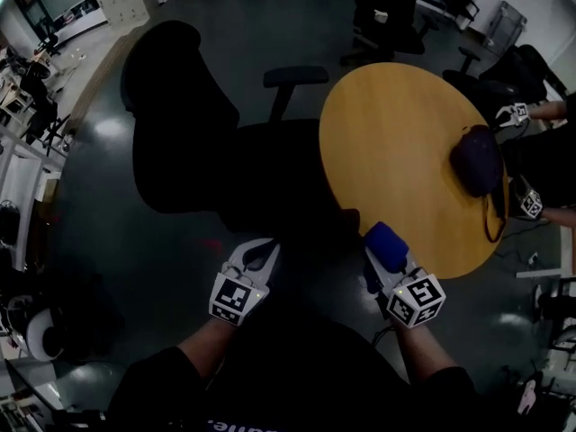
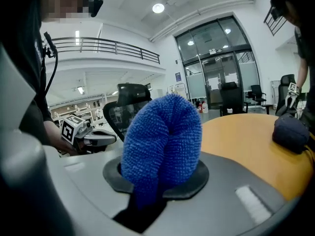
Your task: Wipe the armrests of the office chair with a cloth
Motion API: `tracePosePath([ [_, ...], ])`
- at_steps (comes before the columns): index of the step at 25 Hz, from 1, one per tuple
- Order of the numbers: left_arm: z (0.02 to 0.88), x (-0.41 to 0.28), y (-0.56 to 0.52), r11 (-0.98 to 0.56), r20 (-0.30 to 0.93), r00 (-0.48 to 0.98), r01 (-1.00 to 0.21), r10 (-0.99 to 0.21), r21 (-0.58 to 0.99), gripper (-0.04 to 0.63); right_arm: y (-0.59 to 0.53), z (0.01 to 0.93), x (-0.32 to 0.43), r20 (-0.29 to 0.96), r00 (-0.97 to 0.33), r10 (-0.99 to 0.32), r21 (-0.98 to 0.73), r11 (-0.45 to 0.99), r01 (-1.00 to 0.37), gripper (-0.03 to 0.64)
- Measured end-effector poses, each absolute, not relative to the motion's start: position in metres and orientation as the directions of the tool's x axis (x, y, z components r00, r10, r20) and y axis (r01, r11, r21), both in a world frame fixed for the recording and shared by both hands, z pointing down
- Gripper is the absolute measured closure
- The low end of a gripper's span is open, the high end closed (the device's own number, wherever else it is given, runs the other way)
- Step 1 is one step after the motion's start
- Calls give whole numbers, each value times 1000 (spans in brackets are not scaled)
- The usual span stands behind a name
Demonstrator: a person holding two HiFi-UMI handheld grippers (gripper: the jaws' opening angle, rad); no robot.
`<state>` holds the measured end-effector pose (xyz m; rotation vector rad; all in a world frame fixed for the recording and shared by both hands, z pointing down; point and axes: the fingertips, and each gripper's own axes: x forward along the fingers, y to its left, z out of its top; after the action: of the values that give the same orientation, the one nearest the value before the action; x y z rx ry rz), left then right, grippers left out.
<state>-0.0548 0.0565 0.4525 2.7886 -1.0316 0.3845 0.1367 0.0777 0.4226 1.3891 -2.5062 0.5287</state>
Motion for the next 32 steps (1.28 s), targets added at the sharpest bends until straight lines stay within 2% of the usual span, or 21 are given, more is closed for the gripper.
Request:
tracePosePath([
  [7, 475, -66, 31, -819, 305, 797, -567, -521, 83, 581, 41, 437, 127, 436, -420, -796, -129, 407, -904, 511],
  [12, 490, -66, 28, -821, 346, 798, -558, -493, 118, 581, 26, 445, 128, 473, -411, -779, -129, 400, -907, 511],
  [21, 535, -62, 25, -784, 430, 749, -606, -505, 136, 581, -12, 479, 146, 514, -452, -729, -130, 455, -881, 511],
  [32, 582, -49, 31, -748, 531, 690, -647, -492, 148, 581, -56, 544, 153, 656, -472, -589, -38, 599, -800, 511],
])
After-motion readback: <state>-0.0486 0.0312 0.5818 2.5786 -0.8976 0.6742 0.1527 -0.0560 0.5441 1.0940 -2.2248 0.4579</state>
